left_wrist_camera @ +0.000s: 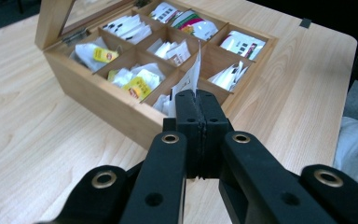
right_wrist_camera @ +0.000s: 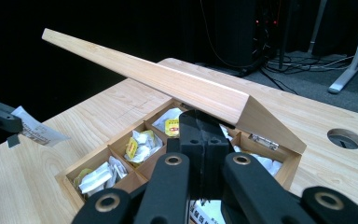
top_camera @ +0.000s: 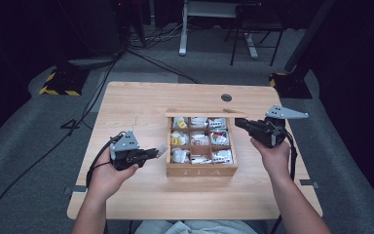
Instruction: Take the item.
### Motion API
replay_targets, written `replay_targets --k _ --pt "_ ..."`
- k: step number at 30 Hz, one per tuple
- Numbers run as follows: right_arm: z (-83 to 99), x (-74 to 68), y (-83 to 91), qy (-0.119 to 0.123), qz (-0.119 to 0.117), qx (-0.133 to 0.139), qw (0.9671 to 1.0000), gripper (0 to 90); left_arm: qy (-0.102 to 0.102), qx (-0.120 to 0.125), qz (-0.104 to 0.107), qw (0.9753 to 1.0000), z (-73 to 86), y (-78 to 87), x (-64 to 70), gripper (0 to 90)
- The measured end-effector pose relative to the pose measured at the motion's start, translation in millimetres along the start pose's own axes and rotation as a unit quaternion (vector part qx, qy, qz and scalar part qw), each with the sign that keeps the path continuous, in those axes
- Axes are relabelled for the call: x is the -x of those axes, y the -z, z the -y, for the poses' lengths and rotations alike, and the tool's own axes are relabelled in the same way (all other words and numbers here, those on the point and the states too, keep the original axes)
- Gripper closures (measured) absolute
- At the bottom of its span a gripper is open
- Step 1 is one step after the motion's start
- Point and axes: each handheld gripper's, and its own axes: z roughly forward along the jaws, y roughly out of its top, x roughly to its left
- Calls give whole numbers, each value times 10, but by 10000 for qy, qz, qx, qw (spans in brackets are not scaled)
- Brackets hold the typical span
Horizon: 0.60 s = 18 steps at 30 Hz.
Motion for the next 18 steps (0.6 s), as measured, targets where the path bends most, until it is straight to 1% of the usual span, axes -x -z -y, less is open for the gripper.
replay_targets --k 1,2,3,4,5,8,9,15,16,18 --pt "0 0 0 0 0 0 10000 899 0 0 0 10000 0 0 0 895" --pt "1 0 -1 3 2 4 10000 899 69 -10 -44 10000 30 -9 -51 896" --pt "1 0 0 5 4 1 10000 899 69 -10 -44 10000 30 -9 -51 896" --pt "1 -1 -1 -1 4 3 10000 899 133 -46 -93 9999 66 -21 -105 896" --pt "1 -1 0 -1 5 0 10000 899 177 -50 -95 9998 82 -24 -124 896" --pt "2 -1 -1 0 3 1 10000 899 212 -100 -147 9996 121 -33 -182 896" --pt "2 -1 -1 0 3 1 10000 899 212 -100 -147 9996 121 -33 -182 896" --pt "3 0 0 10 0 -1 10000 899 336 -186 -199 9991 214 -82 -299 895" --pt "3 -1 1 13 9 -6 10000 899 320 -202 -234 9990 228 -90 -315 895" --pt "3 -1 1 11 7 -6 10000 899 342 -225 -222 9989 245 -96 -335 895"
